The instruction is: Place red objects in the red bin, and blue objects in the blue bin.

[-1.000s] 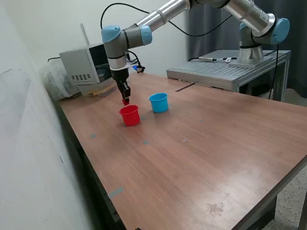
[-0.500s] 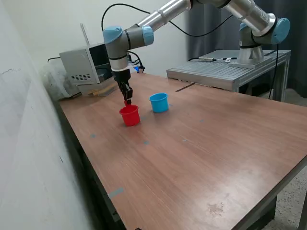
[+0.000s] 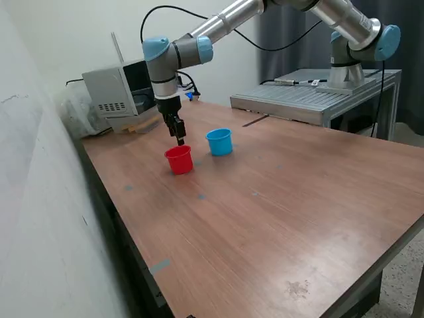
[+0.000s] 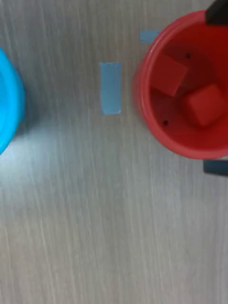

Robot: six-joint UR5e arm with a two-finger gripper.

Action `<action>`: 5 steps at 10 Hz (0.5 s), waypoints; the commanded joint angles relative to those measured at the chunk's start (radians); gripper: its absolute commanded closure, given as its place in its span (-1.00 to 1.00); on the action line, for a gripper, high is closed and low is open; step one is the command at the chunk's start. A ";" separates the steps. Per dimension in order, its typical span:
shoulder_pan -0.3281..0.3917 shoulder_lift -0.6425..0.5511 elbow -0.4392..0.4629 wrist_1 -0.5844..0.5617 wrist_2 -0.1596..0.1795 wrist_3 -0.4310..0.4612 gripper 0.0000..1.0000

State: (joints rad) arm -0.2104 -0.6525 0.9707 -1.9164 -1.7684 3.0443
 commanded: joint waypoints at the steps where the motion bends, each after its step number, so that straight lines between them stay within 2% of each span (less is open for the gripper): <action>1: 0.012 -0.036 0.038 0.011 0.001 0.019 -1.00; 2: 0.028 -0.111 0.119 0.014 0.001 0.048 -1.00; 3: 0.046 -0.206 0.216 0.043 0.016 0.079 -1.00; 4: 0.065 -0.340 0.338 0.133 0.097 0.109 -1.00; 5: 0.072 -0.416 0.409 0.160 0.118 0.111 -1.00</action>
State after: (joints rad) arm -0.1571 -0.9297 1.2482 -1.8199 -1.7022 3.1319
